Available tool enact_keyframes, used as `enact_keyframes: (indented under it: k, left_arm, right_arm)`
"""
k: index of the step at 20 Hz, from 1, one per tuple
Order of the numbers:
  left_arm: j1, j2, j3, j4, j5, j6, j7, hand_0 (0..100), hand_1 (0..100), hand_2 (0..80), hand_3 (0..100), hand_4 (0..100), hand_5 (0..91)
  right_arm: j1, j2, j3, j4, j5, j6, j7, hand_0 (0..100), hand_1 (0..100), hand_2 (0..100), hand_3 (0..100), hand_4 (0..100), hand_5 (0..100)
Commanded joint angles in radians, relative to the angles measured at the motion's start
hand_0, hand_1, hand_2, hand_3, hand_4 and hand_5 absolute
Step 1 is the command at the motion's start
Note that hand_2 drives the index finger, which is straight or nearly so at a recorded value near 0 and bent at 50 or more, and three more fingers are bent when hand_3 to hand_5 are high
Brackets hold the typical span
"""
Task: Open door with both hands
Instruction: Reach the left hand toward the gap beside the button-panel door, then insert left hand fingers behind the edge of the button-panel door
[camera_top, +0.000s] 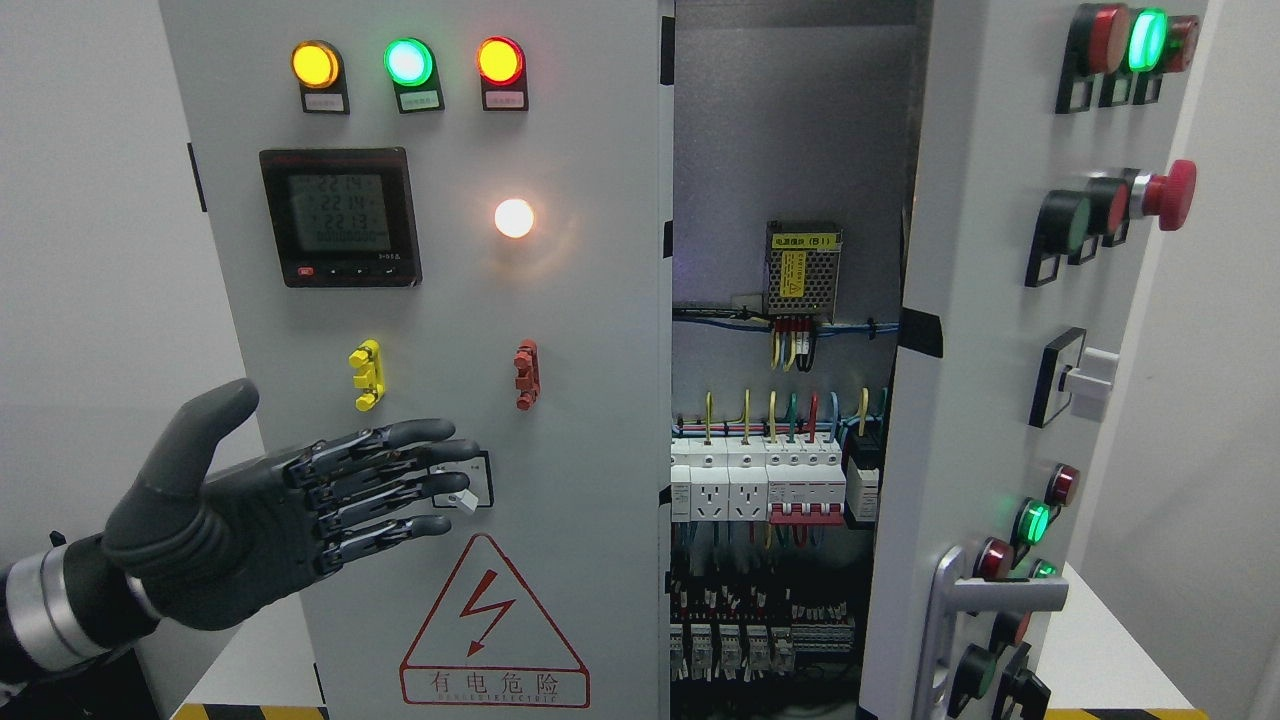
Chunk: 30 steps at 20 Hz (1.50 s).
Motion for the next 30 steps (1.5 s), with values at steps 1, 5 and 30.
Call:
enact_keyframes:
  k: [1, 5, 30]
  left_arm:
    - [-0.391, -0.23, -0.602, 0.176, 0.155, 0.006, 0.013, 0, 0, 0.0, 0, 0, 0.0]
    - [-0.564, -0.347, -0.759, 0.27, 0.278, -0.004, 0.013, 0, 0, 0.0, 0, 0, 0.0]
    - [-0.591, -0.703, -0.571, 0.362, 0.338, 0.029, 0.067, 0, 0, 0.0, 0, 0, 0.0]
  right_arm:
    - [0.0, 0.0, 0.0, 0.0, 0.0, 0.0, 0.001, 38, 0, 0, 0, 0, 0]
    - [0.0, 0.0, 0.0, 0.0, 0.0, 0.0, 0.002, 38, 0, 0, 0, 0, 0]
    - [0.0, 0.0, 0.0, 0.0, 0.0, 0.0, 0.002, 38, 0, 0, 0, 0, 0]
